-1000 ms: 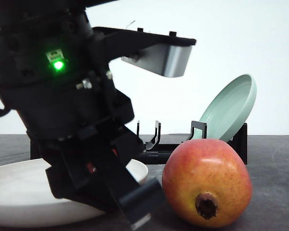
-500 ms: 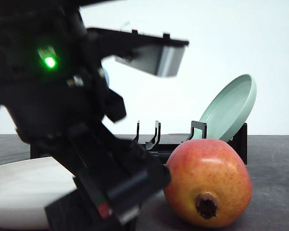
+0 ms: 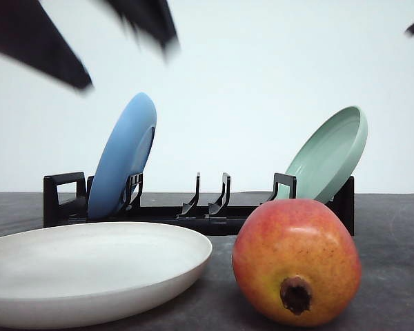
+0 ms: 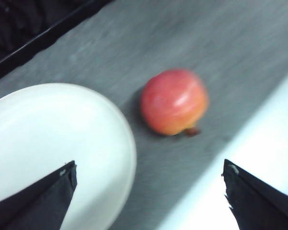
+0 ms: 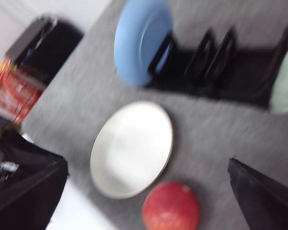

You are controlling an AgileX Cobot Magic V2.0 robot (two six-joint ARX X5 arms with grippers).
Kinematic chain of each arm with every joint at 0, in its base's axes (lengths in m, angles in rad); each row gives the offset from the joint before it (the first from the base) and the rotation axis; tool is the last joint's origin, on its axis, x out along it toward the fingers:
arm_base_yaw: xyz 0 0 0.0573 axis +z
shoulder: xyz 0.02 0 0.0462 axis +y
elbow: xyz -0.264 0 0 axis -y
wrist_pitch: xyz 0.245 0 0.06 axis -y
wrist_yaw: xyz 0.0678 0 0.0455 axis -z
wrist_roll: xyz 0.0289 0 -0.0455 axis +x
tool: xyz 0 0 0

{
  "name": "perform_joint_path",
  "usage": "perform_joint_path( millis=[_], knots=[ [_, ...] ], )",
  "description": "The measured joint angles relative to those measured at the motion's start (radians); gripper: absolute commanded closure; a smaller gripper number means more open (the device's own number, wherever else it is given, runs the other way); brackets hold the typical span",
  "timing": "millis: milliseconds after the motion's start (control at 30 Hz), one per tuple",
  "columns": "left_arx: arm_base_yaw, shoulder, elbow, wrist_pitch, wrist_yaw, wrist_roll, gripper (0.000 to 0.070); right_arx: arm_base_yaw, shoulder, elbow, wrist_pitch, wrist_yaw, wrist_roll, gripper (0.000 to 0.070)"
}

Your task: Place pomegranate in white plate

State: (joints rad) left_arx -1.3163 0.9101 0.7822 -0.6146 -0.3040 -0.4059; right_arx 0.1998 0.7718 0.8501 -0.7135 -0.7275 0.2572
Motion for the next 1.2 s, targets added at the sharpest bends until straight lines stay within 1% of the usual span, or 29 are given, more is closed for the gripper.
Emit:
perform_joint_path(
  millis=[100,200,333,400,467,600,733,900,1200],
  knots=[
    [0.0,-0.11,0.0,-0.023,0.061,-0.011,0.0106,0.1,0.076,0.0,-0.003,0.038,0.031,0.0],
    [0.0,-0.212,0.0,-0.049,0.097,-0.015,0.0106,0.213,0.151,0.0,-0.005,0.124,0.042,0.0],
    [0.0,-0.337,0.0,-0.089,0.101,-0.022,0.0107,0.36,0.25,0.0,-0.012,0.281,0.074,0.0],
    [0.0,-0.391,0.0,-0.111,0.101,-0.026,0.0107,0.414,0.294,0.0,-0.012,0.348,0.107,0.0],
    [0.0,-0.443,0.0,-0.132,0.1,-0.031,0.0107,0.457,0.339,0.0,-0.012,0.393,0.147,0.0],
    [0.0,-0.51,0.0,-0.169,0.097,-0.044,0.0107,0.521,0.423,0.0,-0.018,0.445,0.216,0.0],
    [0.0,-0.546,0.0,-0.181,0.097,-0.064,0.0107,0.569,0.5,0.0,-0.026,0.5,0.252,0.0],
    [0.0,-0.55,0.0,-0.188,0.097,-0.079,0.0107,0.599,0.575,0.0,0.005,0.52,0.27,0.0],
    [0.0,-0.55,0.0,-0.189,0.097,-0.086,0.0107,0.639,0.677,0.0,0.05,0.523,0.272,0.0]
  ],
)
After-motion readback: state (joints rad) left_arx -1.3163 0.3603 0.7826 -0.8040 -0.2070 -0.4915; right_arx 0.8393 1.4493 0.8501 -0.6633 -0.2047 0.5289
